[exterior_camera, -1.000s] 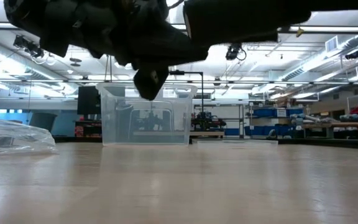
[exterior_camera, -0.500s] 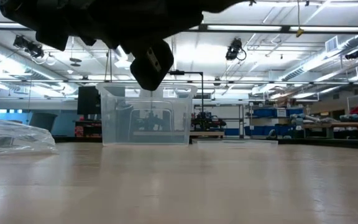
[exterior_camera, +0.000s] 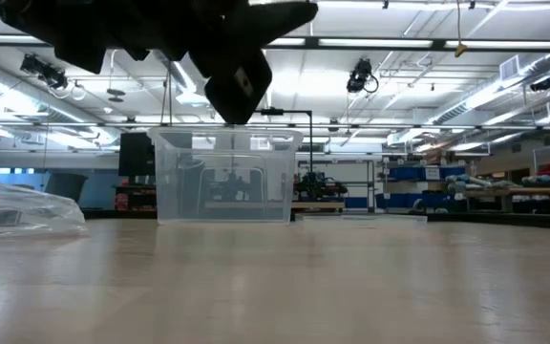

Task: Roll bandage
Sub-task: Roll the black bandage

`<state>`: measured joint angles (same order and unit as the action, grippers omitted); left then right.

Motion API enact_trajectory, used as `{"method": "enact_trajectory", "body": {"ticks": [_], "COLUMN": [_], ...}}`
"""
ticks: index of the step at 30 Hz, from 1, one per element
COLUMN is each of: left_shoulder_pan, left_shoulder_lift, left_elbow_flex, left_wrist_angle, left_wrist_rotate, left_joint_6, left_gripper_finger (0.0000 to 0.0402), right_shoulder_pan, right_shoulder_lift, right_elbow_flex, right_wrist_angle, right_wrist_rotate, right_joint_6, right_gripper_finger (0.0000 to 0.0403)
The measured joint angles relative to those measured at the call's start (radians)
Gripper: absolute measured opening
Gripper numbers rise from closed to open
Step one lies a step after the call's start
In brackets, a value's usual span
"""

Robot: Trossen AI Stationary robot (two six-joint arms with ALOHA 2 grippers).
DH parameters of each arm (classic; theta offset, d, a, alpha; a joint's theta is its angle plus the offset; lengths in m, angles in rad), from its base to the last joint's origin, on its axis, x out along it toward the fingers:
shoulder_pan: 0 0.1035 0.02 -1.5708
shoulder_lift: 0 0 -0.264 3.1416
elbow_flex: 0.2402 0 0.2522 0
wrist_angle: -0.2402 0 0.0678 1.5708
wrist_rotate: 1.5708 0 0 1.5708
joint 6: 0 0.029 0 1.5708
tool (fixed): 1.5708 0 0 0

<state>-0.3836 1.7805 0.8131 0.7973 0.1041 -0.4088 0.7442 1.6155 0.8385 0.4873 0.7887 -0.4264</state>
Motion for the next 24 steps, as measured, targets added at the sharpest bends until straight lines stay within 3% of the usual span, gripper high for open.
{"method": "enact_trajectory", "body": {"ticks": [8, 24], "left_shoulder_pan": [0.004, 0.092], "left_shoulder_lift": [0.000, -0.014], "left_elbow_flex": [0.001, -0.058], "left_wrist_angle": [-0.011, -0.029], "left_wrist_rotate": [-0.036, -0.065], "left_joint_6": [0.031, 0.134], "left_gripper_finger": [0.0146, 0.0150], "right_shoulder_pan": [0.001, 0.045], "right_shoulder_lift": [0.000, 0.001], "right_elbow_flex": [0.001, 0.000], "right_wrist_angle": [0.030, 0.051], "right_wrist_rotate": [0.003, 0.086], "right_joint_6": [-0.040, -0.048], "right_gripper_finger": [0.0008, 0.0007]}}
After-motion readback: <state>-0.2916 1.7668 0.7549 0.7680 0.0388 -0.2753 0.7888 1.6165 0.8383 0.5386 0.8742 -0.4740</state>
